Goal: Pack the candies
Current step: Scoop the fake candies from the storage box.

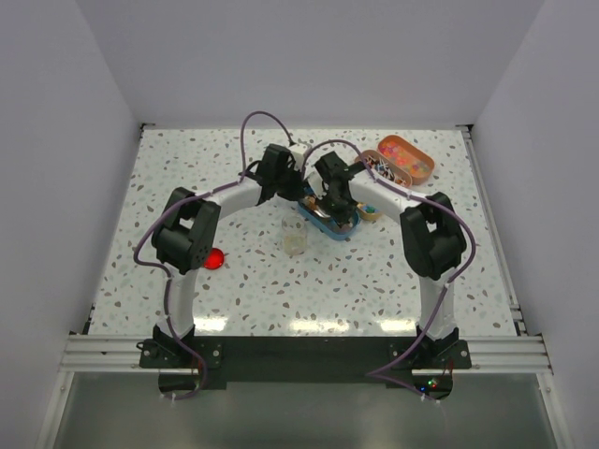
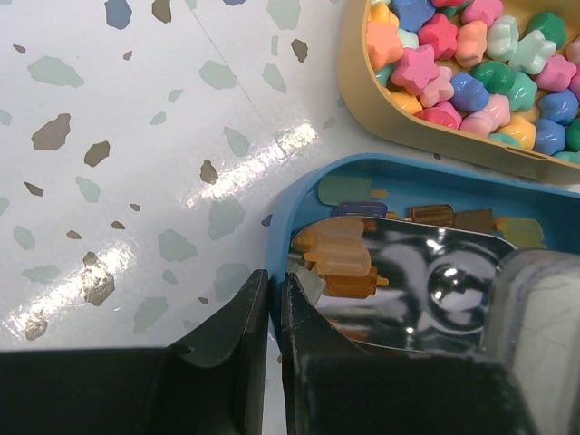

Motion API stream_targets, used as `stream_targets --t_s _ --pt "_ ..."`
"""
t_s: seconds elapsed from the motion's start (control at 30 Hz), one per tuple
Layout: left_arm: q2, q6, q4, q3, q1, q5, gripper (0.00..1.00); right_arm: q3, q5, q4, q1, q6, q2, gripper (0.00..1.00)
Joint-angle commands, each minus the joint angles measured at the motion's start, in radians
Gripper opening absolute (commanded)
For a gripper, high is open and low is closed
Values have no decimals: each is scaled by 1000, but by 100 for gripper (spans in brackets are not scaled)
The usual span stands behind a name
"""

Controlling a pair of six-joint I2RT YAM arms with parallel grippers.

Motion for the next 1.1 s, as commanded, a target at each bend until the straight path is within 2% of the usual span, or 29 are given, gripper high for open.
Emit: stream_targets --t_s 0.0,0.27,0.37,0.57,0.67,0.77,0.9,1.07 --pt "-68 -41 62 30 -26 144 1 6 -134 135 16 -37 -53 0" --pt "-70 -65 108 16 -26 142 1 -59 -171 293 7 47 -99 0" --pt "-76 -72 119 -1 -26 134 0 -33 -72 270 -6 124 -83 0" --pt "-77 -119 151 -24 6 119 0 -77 13 287 -18 124 -113 0" --pt "-76 -137 159 -22 27 116 0 -44 82 212 -27 129 -87 0" --pt "-71 -148 164 -18 41 127 1 -54 73 212 -27 103 -88 0" --pt "-76 -154 179 -24 43 142 9 -71 21 239 -27 75 -99 0" --pt "-93 -156 185 -33 43 142 12 -59 -19 220 -26 52 -76 0"
